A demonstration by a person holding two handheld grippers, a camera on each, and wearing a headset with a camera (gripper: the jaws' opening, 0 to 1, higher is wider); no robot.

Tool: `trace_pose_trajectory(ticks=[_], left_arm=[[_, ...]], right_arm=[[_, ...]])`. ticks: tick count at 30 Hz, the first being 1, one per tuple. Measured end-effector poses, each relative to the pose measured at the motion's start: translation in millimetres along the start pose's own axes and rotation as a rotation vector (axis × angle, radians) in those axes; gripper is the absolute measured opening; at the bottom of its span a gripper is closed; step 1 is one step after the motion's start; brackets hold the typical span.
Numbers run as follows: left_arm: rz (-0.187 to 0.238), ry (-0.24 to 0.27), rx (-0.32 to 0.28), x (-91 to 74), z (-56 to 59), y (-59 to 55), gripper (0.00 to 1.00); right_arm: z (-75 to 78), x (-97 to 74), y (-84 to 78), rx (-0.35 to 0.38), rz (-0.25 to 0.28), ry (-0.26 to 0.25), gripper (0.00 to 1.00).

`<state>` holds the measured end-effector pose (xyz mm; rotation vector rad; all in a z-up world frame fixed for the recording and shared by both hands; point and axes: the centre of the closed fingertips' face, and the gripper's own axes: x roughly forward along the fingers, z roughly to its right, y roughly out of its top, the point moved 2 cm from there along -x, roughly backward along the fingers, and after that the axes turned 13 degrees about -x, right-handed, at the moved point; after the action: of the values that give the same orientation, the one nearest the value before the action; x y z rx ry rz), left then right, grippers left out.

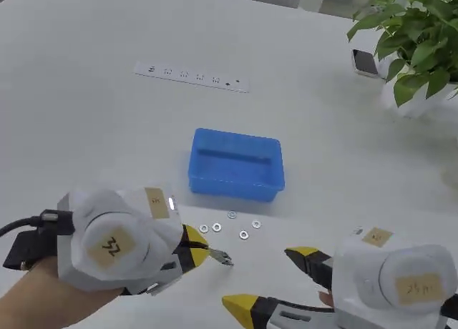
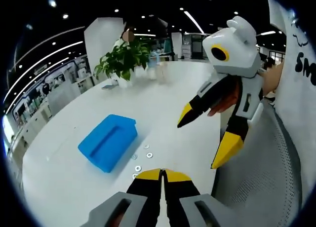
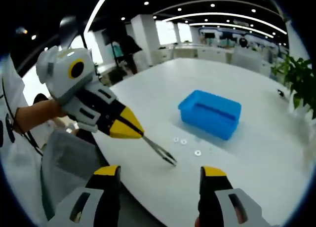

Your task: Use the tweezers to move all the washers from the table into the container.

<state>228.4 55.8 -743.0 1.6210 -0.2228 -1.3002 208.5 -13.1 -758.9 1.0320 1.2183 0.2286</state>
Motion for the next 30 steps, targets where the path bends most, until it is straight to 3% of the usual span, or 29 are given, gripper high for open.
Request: trace_pose_trajectory(ticks=[5,12,15,17,28,30], left_arm=[[0.008,0.008,0.046,-5.7,7.4,3.3,0.0],[-0.038,-0.081,0.151,-7.1,26.0,0.1,0.0],[-0.05,-0.101,0.193,-6.1,28.7,0.9,0.0],[-0.054,-0.113,0.202,-4.4,29.8,2.7,0.0],[-0.09,-0.189,0.306,3.0,35.6,7.9,0.0],[-0.092,-0.198,0.316,2.9,35.9,7.6,0.0]], right_arm=[[-12.1,16.4,0.1,-0.028,-0.016,0.082,0.44],[-18.6,38.3,6.4,-0.177,-0.041,0.168,0.27],[-16.2,43.1,8.8,-0.247,-0.045,0.18,0.22],[-16.0,46.5,5.9,-0.303,-0.074,0.203,0.18],[-17.2,55.2,-6.8,-0.565,-0.135,0.259,0.08],[-16.1,57.3,-8.7,-0.658,-0.145,0.247,0.06]])
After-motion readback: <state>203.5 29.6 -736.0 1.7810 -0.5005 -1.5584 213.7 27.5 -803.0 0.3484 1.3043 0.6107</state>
